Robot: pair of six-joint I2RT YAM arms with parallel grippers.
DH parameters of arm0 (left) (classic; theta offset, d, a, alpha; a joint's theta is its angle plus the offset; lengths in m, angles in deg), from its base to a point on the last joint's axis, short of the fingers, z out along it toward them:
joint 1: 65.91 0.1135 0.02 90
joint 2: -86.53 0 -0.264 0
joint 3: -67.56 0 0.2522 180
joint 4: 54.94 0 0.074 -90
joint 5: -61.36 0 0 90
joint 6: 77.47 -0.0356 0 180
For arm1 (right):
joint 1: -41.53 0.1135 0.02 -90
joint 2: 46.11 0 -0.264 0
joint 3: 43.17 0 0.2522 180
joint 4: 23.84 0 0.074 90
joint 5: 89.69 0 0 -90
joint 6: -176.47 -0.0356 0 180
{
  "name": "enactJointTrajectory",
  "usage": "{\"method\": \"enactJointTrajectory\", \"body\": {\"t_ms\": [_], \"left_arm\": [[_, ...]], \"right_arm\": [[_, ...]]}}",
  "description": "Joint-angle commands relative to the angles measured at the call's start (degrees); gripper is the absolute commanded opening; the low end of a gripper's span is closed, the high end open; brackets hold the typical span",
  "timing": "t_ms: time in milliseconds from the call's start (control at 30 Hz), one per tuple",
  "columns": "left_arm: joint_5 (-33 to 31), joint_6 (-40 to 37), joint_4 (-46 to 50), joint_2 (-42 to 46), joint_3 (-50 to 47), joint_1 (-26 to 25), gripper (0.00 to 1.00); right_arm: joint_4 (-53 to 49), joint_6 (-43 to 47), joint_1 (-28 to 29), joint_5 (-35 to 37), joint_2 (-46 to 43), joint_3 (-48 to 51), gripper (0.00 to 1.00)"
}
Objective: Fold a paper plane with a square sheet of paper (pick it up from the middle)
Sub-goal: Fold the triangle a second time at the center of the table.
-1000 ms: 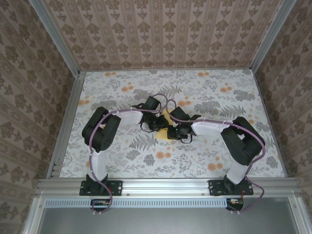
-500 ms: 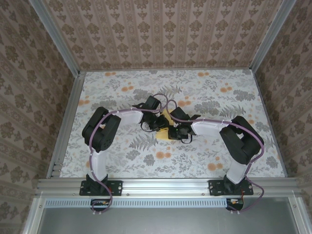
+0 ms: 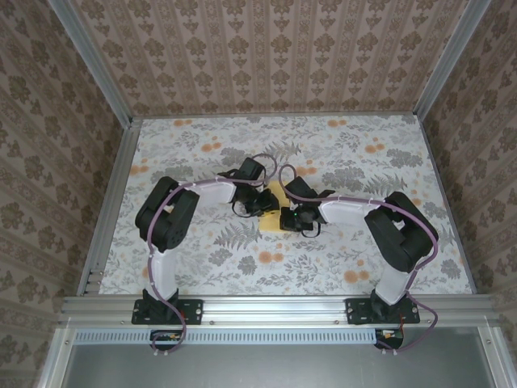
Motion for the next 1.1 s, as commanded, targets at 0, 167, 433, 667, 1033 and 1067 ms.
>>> {"method": "enactJointTrajectory", "body": {"t_ms": [0,167,433,667,1033,1067], "left_arm": [[-1.7,-2.3,2.1,0.1,1.6,1.6,0.22],[-3.0,-3.2,2.9,-0.9,1.3,2.6,0.22],[-3.8,-4.3,4.1,-1.2,0.7,3.3,0.18],[-3.2,-4.4,3.2,-1.4,-0.6,3.2,0.17],[-3.4,-4.2,3.0,-1.8,-0.9,3.0,0.16],[-3.7,-4.1,3.3,-1.8,-0.9,3.0,0.16]], "right_arm": [[-2.9,-0.6,-0.7,0.4,1.6,1.9,0.10],[-3.1,-0.5,-0.9,0.1,1.7,1.9,0.10],[-1.4,-0.9,-1.4,-2.3,0.5,2.1,0.10],[-1.7,0.8,-1.2,-7.3,-2.6,-2.9,0.12],[-5.2,2.0,-0.4,-7.0,1.7,-6.4,0.11],[-6.0,2.5,-0.5,-7.0,1.8,-6.4,0.11]]}}
